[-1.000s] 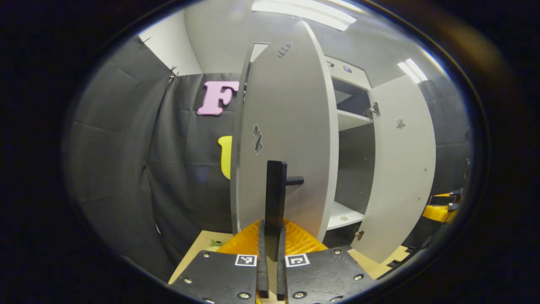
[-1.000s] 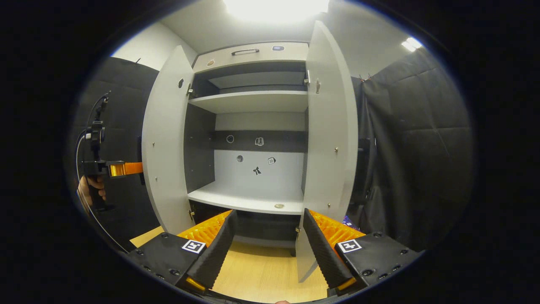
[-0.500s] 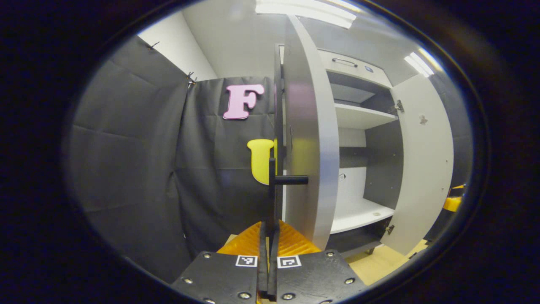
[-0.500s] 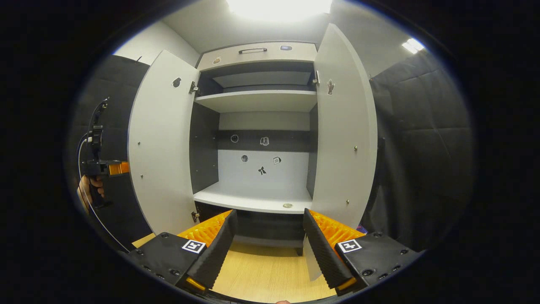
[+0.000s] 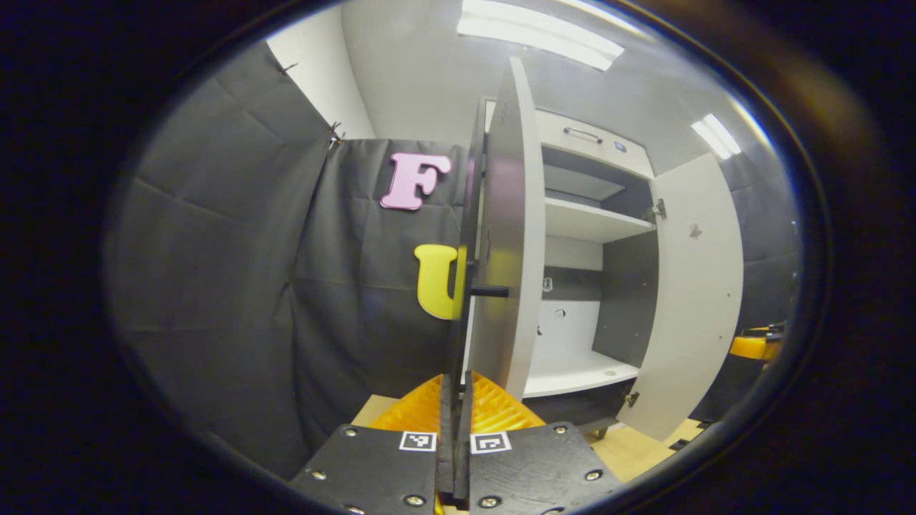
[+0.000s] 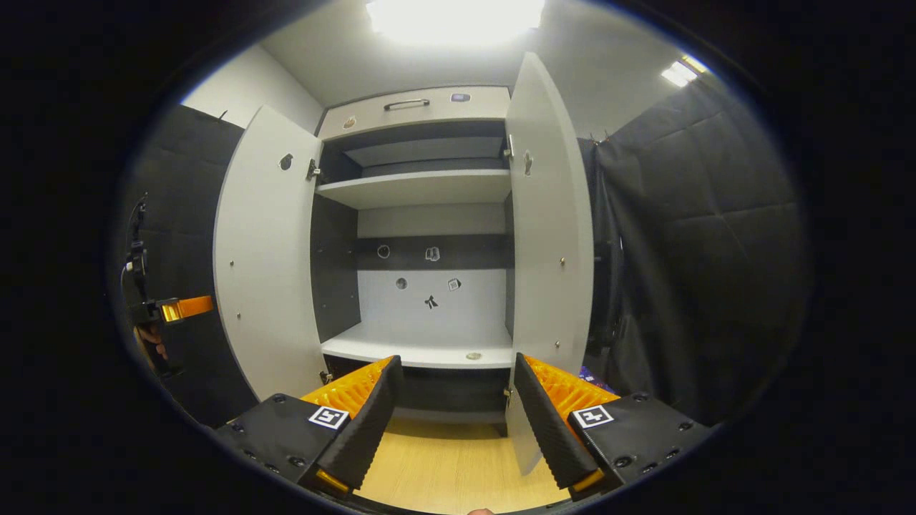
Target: Open the right door of the double-door shoe cabinet with the right hand, and open the left door with the left hand.
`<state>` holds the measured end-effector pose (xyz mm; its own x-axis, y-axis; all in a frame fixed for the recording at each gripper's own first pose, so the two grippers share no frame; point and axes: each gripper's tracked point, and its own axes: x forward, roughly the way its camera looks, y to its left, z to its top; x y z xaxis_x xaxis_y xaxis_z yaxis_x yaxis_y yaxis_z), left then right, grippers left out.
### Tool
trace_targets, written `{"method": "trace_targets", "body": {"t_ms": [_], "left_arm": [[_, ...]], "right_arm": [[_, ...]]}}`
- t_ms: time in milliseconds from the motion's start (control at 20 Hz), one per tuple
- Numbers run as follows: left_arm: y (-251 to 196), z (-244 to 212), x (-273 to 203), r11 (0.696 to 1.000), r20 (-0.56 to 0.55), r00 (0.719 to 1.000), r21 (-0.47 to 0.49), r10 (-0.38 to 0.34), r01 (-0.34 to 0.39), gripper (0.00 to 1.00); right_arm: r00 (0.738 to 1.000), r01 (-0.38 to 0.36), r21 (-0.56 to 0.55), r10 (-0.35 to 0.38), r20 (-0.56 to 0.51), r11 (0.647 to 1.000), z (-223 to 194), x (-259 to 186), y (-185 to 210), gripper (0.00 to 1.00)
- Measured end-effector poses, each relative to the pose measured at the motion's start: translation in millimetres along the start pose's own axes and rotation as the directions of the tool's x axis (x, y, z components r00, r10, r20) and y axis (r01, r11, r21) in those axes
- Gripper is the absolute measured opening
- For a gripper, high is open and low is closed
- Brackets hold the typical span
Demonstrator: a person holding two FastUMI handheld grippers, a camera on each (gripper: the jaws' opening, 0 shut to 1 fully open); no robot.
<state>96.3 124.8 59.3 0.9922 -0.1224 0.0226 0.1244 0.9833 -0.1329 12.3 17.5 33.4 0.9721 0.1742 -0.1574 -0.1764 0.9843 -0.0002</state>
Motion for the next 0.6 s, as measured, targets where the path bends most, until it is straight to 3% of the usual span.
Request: {"method": "trace_targets", "body": {"t_ms": [250, 600], "left_arm": [[-4, 3, -63, 0.996, 0.003, 0.997, 0.053, 0.077, -0.077, 0.02], [-59, 5, -132, 0.99, -0.013, 0.993, 0.071, 0.12, -0.119, 0.0]], "right_arm": [[1.0, 0.0, -0.037, 0.001, 0.026, 0.999, 10, -28, -32, 0.97], [0.999, -0.033, -0.052, 0.034, 0.031, 0.998, -2, -66, -59, 0.95]]}}
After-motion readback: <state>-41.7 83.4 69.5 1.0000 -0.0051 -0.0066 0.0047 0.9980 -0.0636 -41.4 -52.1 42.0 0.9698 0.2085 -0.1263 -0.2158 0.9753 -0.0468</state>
